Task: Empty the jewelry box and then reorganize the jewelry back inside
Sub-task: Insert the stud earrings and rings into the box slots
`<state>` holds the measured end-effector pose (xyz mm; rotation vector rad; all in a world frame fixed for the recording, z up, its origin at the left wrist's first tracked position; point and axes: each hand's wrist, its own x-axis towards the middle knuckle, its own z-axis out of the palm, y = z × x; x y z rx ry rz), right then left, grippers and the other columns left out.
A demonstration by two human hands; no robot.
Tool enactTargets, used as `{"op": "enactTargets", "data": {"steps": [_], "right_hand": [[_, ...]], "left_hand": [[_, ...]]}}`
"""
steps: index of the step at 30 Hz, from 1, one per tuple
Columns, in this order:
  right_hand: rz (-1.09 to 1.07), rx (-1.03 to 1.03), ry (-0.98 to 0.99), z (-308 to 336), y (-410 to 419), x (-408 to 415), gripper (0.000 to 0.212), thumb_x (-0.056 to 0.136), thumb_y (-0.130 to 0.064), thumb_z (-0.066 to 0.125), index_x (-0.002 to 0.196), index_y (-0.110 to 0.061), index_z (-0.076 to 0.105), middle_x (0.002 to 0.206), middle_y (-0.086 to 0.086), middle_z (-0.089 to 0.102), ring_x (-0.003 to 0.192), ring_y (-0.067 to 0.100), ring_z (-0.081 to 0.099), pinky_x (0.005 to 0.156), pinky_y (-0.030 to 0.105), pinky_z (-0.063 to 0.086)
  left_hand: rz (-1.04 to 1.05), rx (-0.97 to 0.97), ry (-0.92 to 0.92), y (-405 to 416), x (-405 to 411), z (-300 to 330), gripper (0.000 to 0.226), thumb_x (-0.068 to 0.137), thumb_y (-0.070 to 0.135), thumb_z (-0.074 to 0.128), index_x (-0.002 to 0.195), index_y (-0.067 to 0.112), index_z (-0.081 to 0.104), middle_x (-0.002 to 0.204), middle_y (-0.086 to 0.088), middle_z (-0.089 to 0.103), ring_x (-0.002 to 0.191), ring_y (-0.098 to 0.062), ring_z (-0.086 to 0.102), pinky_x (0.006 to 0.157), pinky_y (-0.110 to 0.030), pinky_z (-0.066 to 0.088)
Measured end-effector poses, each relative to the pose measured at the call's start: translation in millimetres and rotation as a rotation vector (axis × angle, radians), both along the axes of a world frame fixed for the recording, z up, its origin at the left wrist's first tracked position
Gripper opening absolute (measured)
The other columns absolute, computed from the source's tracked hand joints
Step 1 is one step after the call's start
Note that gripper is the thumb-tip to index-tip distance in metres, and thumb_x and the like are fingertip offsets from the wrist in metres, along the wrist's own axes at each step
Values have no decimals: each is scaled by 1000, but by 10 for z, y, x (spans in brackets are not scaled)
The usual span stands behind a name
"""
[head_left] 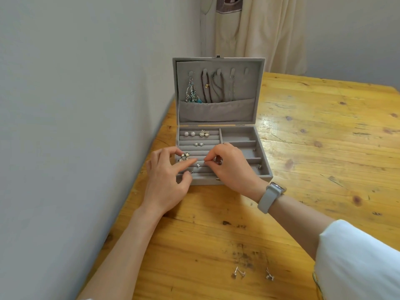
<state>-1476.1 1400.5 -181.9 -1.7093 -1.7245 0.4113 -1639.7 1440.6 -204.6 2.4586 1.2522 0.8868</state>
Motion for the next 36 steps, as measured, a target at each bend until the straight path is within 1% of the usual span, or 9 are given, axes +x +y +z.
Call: {"op": "enactTargets", "data": {"steps": [2, 4, 8, 13, 17, 20, 26, 33, 36], "right_hand": [[8, 4, -32, -40, 22, -11, 5, 84, -9, 60, 84, -8, 65, 85, -1, 62, 88, 17, 48, 84, 32, 37], [13, 6, -41, -57, 42, -14, 5, 83, -9, 61, 82, -7, 66, 87, 3, 64, 90, 19, 49, 84, 34, 37], [27, 21, -83, -71, 78, -26, 5, 82, -12, 63, 79, -10, 67, 88, 1, 63, 89, 17, 46, 82, 31, 35], [33, 13, -98, -72, 76, 6, 9, 82, -17, 65, 86, -15, 72, 89, -8, 49, 88, 10, 35, 82, 32, 33], [19, 59, -78, -80, 15, 38, 17, 86, -12, 58, 95, -15, 71, 91, 0, 56, 88, 13, 38, 80, 37, 39], [-9, 85, -65, -97, -52, 68, 23, 83, -10, 51, 95, -13, 71, 90, 2, 57, 89, 14, 40, 79, 36, 40], [41, 84, -266, -97, -94, 53, 31, 79, -16, 45, 94, -18, 72, 85, 3, 55, 84, 22, 44, 71, 32, 36], [59, 138, -506, -73, -130, 47, 36, 82, -24, 36, 87, -18, 72, 78, 2, 55, 77, 23, 48, 63, 34, 39], [86, 138, -545, -70, -132, 55, 37, 83, -24, 35, 88, -17, 72, 78, 2, 57, 77, 23, 49, 62, 34, 40]], "left_hand": [[-8, 42, 36, -10, -10, -9, 39, 78, 33, 41, 105, 28, 69, 108, -1, 52, 107, -16, 34, 88, -33, 28], [-1, 69, 65, -12, -14, -24, 37, 79, 33, 41, 102, 28, 70, 106, -1, 53, 106, -17, 35, 87, -32, 26], [10, 135, 115, -21, -26, -45, 34, 80, 31, 43, 98, 25, 72, 104, -3, 55, 106, -20, 38, 86, -32, 29], [19, 166, 115, -36, -25, -31, 32, 80, 30, 46, 95, 22, 73, 103, -3, 56, 104, -21, 40, 85, -31, 28], [20, 164, 98, -42, -27, -33, 31, 80, 31, 47, 94, 22, 73, 102, -3, 56, 104, -20, 40, 85, -32, 29], [12, 172, 99, -45, -17, -30, 31, 79, 32, 47, 94, 22, 73, 101, -3, 57, 104, -20, 40, 84, -31, 28], [1, 153, 122, -31, -15, -35, 33, 80, 34, 46, 96, 23, 73, 103, -3, 56, 105, -19, 38, 84, -28, 25], [0, 185, 157, -45, -15, -43, 33, 82, 33, 45, 97, 22, 73, 104, -4, 58, 106, -20, 39, 85, -33, 27], [-4, 203, 169, -47, -13, -52, 33, 82, 33, 45, 98, 22, 72, 104, -5, 58, 105, -21, 39, 84, -33, 28]]}}
